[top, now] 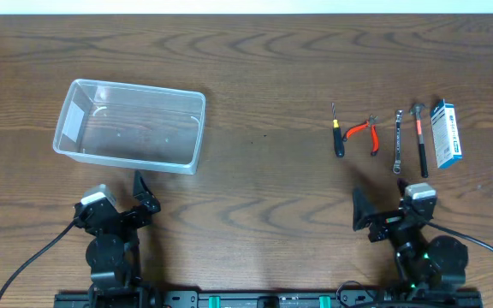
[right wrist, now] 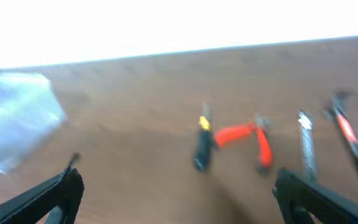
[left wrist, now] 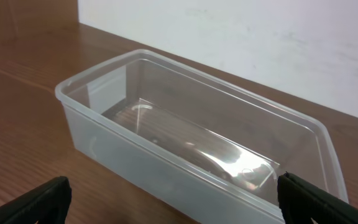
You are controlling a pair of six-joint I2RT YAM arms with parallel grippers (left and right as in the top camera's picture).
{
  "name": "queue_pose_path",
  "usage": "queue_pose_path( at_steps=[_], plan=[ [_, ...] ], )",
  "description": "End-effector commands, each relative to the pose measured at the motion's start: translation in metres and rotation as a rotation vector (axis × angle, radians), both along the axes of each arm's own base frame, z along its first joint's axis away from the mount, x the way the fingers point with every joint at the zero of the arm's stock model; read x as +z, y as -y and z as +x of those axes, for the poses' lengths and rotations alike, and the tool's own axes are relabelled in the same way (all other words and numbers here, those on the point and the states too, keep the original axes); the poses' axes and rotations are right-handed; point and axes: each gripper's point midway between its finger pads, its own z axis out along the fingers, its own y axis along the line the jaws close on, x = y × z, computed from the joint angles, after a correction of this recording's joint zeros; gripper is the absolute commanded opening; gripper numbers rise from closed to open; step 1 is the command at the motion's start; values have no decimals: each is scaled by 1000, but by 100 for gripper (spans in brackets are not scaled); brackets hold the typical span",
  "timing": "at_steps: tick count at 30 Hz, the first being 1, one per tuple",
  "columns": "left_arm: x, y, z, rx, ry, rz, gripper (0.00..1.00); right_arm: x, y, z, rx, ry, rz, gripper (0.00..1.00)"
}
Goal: Pack container
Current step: 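Raise the right gripper and move it toward the clear container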
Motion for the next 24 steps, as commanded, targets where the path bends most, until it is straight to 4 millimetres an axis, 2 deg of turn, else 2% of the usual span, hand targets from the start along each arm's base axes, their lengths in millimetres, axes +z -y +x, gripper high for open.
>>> queue_pose_path(
  at_steps=[1, 3, 8, 12, 14, 16, 19, 21, 24],
  plan=[
    [-11, 4, 2, -25, -19, 1, 98, 15, -14, 0, 75, 14, 125, 99],
    [4, 4, 4, -25, 37, 4, 98, 27, -14, 5, 75, 32, 130, 99],
    [60, 1, 5, -7, 226, 27, 98, 64, -11, 29, 64, -8, 76, 99],
    [83, -13, 0, 78, 248, 39, 98, 106, -16, 71, 102, -45, 6, 99],
    [95, -24, -3, 137, 242, 66, 98, 129, -26, 99, 139, -63, -14, 99],
    [111, -32, -3, 181, 229, 102, 98, 149, -45, 129, 196, -87, -48, 99],
    [130, -40, 3, 205, 189, 164, 98, 165, -82, 169, 291, -99, -151, 99],
    [140, -47, 9, 228, 159, 178, 98, 165, -114, 193, 354, -86, -273, 99],
    [148, -61, 19, 270, 114, 181, 98, 159, -160, 214, 455, -69, -339, 99]
  ],
)
